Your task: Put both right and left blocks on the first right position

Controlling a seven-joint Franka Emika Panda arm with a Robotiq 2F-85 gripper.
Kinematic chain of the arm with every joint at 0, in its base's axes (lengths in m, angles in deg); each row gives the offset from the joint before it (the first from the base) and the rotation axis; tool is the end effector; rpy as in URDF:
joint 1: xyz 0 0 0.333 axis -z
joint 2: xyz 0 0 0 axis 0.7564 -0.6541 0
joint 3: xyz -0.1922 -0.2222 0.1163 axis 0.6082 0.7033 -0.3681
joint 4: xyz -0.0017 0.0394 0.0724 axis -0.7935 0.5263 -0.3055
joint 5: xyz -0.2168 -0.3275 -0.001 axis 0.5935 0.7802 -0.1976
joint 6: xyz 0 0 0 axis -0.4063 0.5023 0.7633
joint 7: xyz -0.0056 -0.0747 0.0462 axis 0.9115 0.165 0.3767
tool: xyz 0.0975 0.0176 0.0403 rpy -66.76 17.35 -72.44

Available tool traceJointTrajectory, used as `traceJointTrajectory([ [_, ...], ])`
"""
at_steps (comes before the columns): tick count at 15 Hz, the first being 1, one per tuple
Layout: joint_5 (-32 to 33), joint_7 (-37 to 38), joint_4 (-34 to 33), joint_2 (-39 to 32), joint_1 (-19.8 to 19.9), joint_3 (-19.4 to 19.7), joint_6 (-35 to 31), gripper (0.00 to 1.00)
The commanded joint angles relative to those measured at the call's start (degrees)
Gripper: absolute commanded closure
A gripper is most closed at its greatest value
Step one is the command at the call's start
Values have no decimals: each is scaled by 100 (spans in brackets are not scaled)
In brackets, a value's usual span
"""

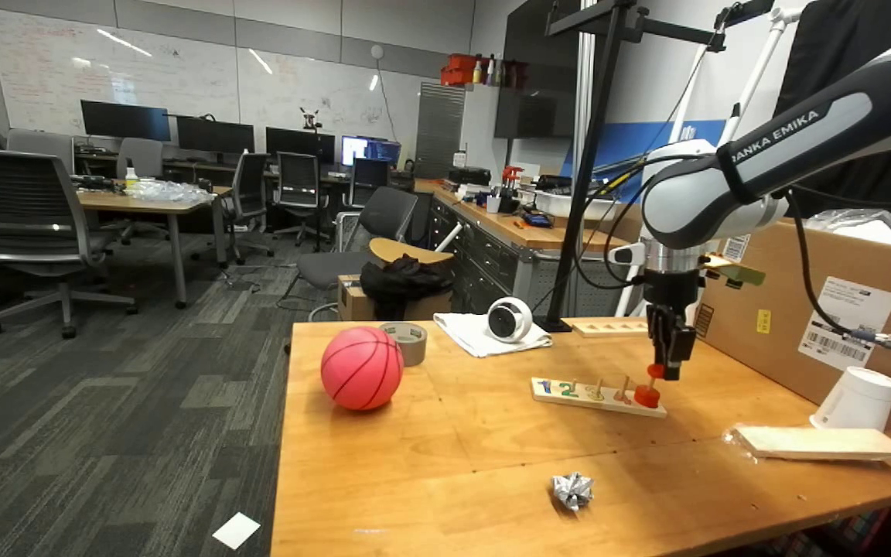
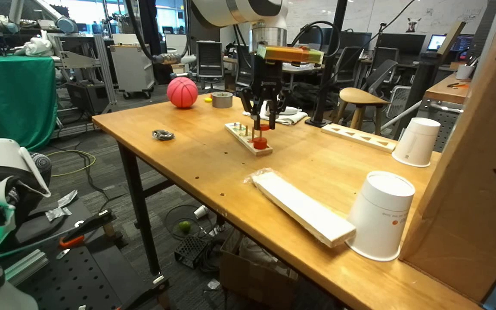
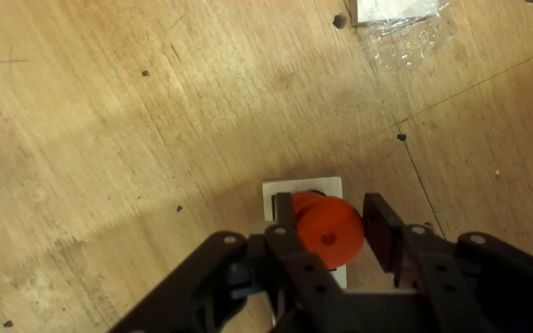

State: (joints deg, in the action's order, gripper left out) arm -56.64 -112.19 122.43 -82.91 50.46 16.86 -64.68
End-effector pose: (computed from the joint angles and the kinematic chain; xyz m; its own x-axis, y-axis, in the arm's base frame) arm 0.5907 -0.0020 0.3411 0.3829 0.8974 -0.2192 0.9155 -0.4004 -0.0400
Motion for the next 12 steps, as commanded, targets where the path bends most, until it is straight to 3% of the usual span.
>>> traceJointTrajectory([
  [1,-128,-62,13,34,7,-55,44,76],
  [12,-111,-74,-15,-30,-25,-126,58,76],
])
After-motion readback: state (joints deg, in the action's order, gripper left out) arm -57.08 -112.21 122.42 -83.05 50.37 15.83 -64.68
